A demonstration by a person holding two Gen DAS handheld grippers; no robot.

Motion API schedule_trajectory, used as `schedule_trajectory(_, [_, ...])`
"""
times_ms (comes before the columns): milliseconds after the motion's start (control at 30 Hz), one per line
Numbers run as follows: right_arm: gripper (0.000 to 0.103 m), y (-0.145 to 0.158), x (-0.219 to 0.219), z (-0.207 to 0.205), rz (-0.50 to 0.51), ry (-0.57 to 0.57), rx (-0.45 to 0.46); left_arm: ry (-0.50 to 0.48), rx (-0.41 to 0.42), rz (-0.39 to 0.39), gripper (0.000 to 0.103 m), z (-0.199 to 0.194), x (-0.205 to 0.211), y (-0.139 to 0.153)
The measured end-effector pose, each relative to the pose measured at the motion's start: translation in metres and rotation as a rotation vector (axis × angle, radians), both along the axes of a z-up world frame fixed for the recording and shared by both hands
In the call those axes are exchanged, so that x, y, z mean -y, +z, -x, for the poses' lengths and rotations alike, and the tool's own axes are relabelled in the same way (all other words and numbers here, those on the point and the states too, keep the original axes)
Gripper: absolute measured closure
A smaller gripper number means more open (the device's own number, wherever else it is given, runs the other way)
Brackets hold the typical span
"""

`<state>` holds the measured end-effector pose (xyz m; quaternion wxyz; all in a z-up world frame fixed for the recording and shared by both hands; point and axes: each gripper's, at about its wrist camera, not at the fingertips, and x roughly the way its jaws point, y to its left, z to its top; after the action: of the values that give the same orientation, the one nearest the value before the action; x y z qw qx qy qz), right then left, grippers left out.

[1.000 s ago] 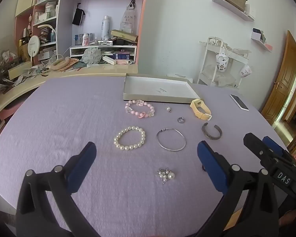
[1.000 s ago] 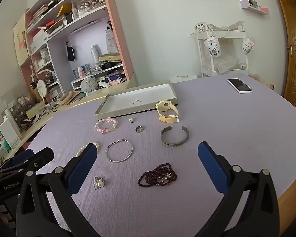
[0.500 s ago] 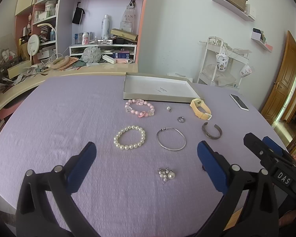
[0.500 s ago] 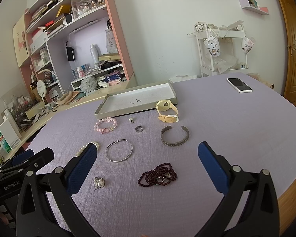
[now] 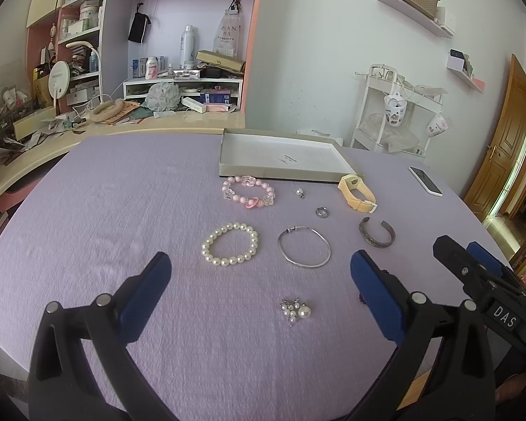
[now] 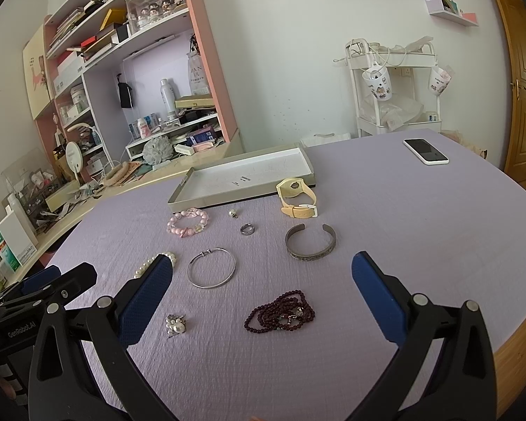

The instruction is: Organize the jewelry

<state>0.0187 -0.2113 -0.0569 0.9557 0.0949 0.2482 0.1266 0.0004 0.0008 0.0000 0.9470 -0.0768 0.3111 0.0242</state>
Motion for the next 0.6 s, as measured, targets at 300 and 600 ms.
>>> schedule_trajectory(300, [0.001, 0.0006, 0.0029, -0.001, -0.001, -0.001, 0.004, -0.001, 0.002, -0.002, 0.002, -0.0004, -0.0012, -0.0006])
schedule_trajectory(600, [0.001, 0.0016, 0.0002, -0.0003, -0.002, -0.003, 0.011, -0.007, 0.012, -0.008, 0.002, 0.0003, -0.0022, -0.0031])
